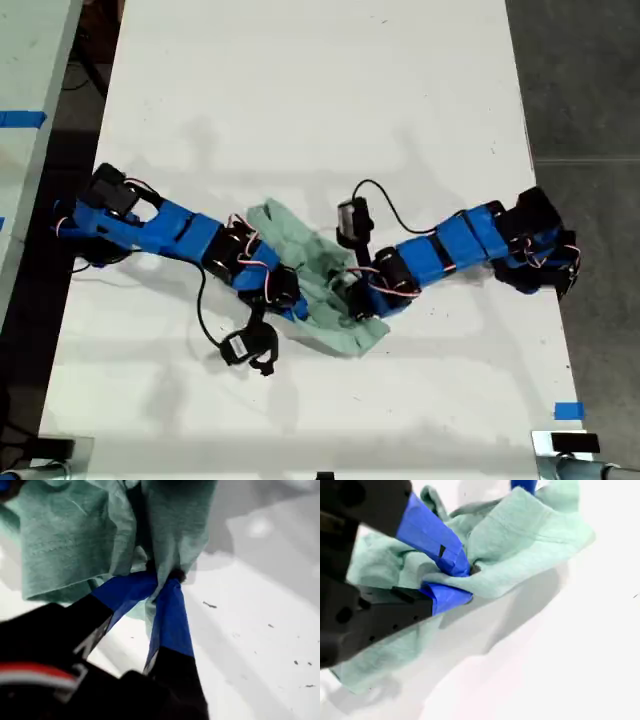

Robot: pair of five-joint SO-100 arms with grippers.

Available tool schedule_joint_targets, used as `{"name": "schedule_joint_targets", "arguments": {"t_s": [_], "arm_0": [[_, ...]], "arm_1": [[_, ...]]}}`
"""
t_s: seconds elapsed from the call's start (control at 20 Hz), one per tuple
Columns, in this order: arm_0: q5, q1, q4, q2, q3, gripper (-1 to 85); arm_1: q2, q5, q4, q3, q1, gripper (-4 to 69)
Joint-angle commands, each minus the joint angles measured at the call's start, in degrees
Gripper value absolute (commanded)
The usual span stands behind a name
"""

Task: Fold t shirt

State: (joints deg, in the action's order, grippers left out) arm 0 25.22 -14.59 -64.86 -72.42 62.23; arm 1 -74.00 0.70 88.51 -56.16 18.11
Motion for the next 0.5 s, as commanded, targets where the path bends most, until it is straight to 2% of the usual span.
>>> {"name": "schedule_joint_targets", "arguments": {"t_s": [0.0, 0.1, 0.15, 0.35, 0.45], "arm_0": [[1.14, 2.46, -0.26, -12.13, 3.25, -0.1], [0.44, 5.45, 0.0, -14.15, 6.15, -0.1], [-0.79, 6.33, 0.35, -13.89, 7.03, -0.1], [-0.18, 4.83, 0.88, -9.93, 7.91, -0.1], [2.29, 3.34, 1.76, -8.96, 7.73, -0.1]], "arm_1": [[-10.37, -8.53, -6.86, 0.97, -6.94, 1.9], [-13.36, -14.33, -16.35, -2.46, -11.43, 1.9], [-13.1, -15.82, -18.9, -2.37, -12.74, 1.9], [-13.01, -15.82, -19.07, -2.81, -12.48, 1.9], [-12.74, -17.05, -20.65, -2.46, -12.57, 1.9]]}}
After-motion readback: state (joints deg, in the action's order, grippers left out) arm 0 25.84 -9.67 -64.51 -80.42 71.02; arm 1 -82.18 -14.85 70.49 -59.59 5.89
